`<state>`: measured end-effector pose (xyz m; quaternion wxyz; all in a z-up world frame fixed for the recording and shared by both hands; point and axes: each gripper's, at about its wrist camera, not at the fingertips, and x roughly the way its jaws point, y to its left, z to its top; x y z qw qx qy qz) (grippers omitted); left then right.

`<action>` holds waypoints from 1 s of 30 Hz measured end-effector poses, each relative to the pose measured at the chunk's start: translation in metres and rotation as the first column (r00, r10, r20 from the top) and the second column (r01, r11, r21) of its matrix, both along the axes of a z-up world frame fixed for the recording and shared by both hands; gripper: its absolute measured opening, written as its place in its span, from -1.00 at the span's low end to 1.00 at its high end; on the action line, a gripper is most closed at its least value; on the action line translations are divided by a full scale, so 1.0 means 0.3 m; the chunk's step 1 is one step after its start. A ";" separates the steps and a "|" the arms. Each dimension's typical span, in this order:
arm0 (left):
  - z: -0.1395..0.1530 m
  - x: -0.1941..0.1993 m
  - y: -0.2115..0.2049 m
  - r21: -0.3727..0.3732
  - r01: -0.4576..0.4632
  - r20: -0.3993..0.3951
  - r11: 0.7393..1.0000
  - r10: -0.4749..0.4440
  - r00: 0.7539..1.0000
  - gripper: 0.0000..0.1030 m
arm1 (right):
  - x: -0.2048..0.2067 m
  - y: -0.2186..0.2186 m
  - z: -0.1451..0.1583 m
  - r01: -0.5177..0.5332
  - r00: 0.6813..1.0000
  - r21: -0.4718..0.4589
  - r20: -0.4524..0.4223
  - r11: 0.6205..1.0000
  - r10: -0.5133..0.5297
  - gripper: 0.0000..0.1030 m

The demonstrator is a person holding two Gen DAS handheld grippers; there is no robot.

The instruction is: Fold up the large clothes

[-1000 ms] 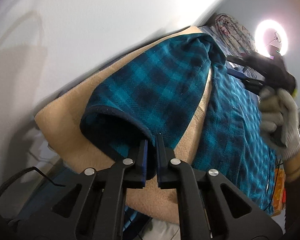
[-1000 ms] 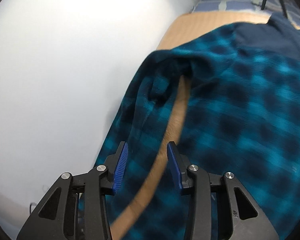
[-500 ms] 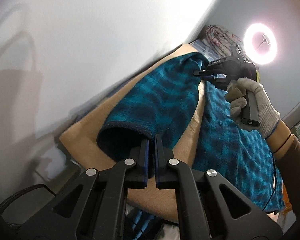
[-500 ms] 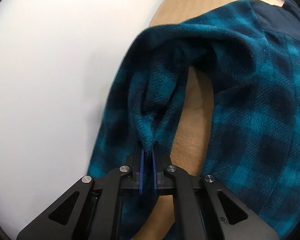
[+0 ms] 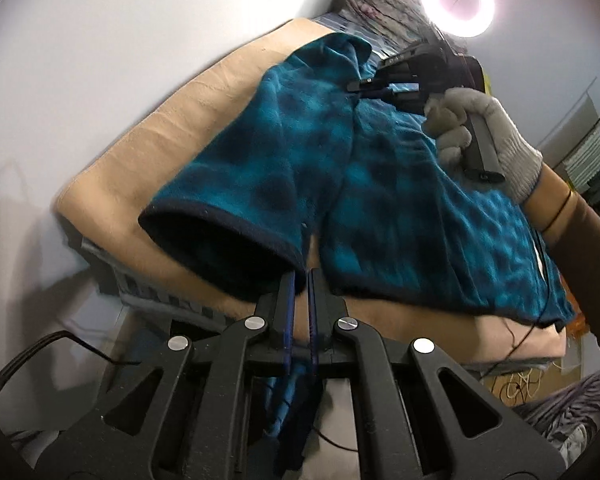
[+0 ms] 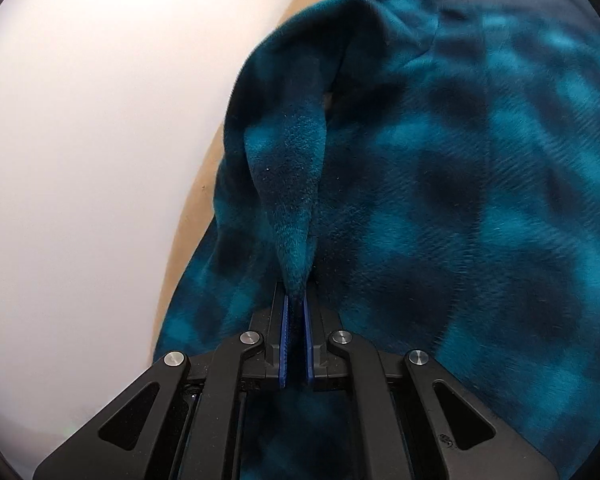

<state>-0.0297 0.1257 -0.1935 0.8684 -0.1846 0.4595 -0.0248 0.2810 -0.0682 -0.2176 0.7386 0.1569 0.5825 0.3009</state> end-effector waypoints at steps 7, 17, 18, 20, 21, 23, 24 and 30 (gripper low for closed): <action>0.072 -0.027 0.110 0.022 -0.130 0.072 0.991 0.128 0.989 -0.06 | -0.041 0.035 0.096 -0.035 0.996 -0.076 0.073 0.996 0.041 -0.90; -0.070 0.102 0.249 -0.024 -0.283 -0.083 0.959 0.280 0.956 0.06 | -0.074 -0.065 0.032 -0.007 0.997 -0.086 0.070 0.996 0.013 -0.94; -0.081 0.103 0.252 -0.027 -0.286 -0.089 0.958 0.283 0.955 0.06 | -0.078 -0.078 0.039 -0.006 0.997 -0.074 0.072 0.997 0.011 -0.94; -0.096 0.110 0.248 -0.023 -0.280 -0.094 0.960 0.277 0.956 0.04 | -0.096 -0.087 0.074 -0.018 0.995 -0.049 0.099 0.999 0.023 -0.93; -0.101 0.110 0.244 -0.029 -0.279 -0.091 0.960 0.275 0.957 -0.14 | -0.110 -0.095 0.096 -0.022 0.994 -0.048 0.108 0.999 0.027 -0.92; -0.105 0.114 0.237 -0.032 -0.276 -0.093 0.961 0.272 0.958 -0.34 | -0.116 -0.081 0.113 -0.050 0.995 -0.015 0.081 0.999 0.051 -0.79; -0.103 0.112 0.240 -0.037 -0.276 -0.091 0.961 0.272 0.958 -0.38 | -0.124 -0.064 0.125 -0.072 0.995 0.002 0.075 0.997 0.071 -0.60; -0.054 0.103 0.221 -0.021 -0.274 -0.032 0.962 0.273 0.962 -0.91 | -0.164 0.073 0.143 -0.128 0.986 -0.113 0.088 0.985 0.139 -0.25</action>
